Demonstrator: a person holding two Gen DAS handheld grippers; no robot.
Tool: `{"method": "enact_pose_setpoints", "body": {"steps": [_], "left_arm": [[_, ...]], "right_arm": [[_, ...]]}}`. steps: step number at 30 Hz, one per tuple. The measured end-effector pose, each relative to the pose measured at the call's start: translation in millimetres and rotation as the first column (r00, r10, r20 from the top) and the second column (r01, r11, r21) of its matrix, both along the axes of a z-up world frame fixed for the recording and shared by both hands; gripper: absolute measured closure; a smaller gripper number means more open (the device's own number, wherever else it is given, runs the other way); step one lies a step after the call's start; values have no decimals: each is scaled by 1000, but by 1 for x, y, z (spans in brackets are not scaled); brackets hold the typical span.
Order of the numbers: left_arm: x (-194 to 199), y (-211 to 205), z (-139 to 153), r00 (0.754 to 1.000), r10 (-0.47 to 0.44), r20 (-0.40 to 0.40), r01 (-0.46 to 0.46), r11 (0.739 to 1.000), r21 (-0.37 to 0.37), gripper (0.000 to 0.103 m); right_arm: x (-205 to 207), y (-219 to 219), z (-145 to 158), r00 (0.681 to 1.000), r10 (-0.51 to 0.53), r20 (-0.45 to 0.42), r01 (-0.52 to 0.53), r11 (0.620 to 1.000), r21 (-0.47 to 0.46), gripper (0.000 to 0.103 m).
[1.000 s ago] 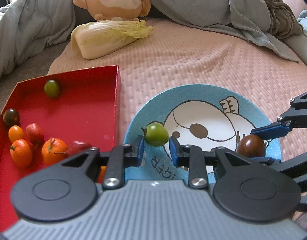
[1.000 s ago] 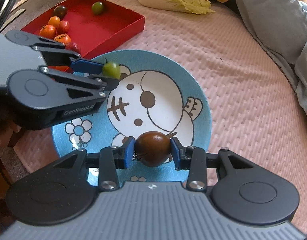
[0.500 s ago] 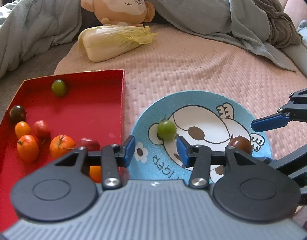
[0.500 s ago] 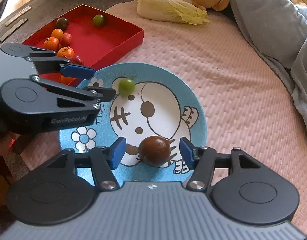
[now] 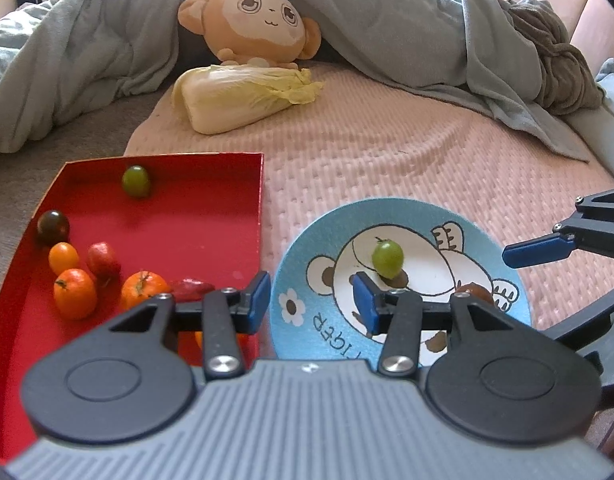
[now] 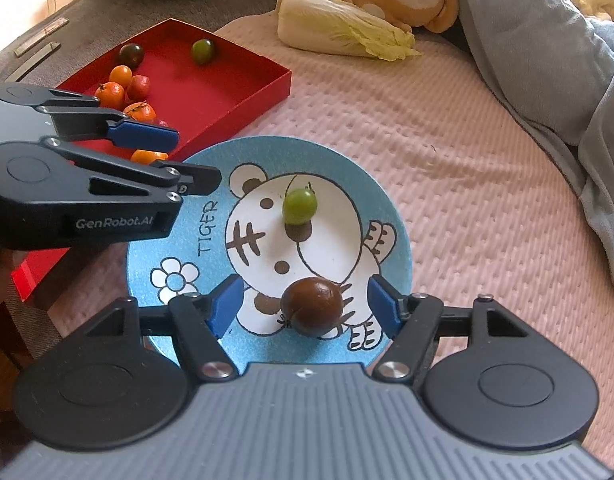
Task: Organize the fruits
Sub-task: 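Move both empty grippers back over the red tray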
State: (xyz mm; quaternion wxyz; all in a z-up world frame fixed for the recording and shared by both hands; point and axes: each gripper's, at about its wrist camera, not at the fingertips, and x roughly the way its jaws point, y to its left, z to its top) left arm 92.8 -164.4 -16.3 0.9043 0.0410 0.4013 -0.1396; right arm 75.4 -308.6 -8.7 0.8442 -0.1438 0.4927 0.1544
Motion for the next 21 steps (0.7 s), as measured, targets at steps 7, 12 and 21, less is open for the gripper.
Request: {"method": "enact_pose_setpoints", "body": {"steps": [7, 12, 21], "left_arm": [[1, 2, -1, 1000, 6, -6, -6, 1000, -1, 55], [1, 7, -1, 1000, 17, -11, -17, 1000, -8, 55], [1, 23, 2, 999, 52, -7, -52, 998, -25, 55]], "right_arm": [[2, 3, 0, 1000, 13, 1, -13, 1000, -1, 30], [3, 6, 1, 1000, 18, 7, -18, 1000, -3, 29], [7, 16, 3, 999, 38, 17, -38, 999, 1, 29]]}}
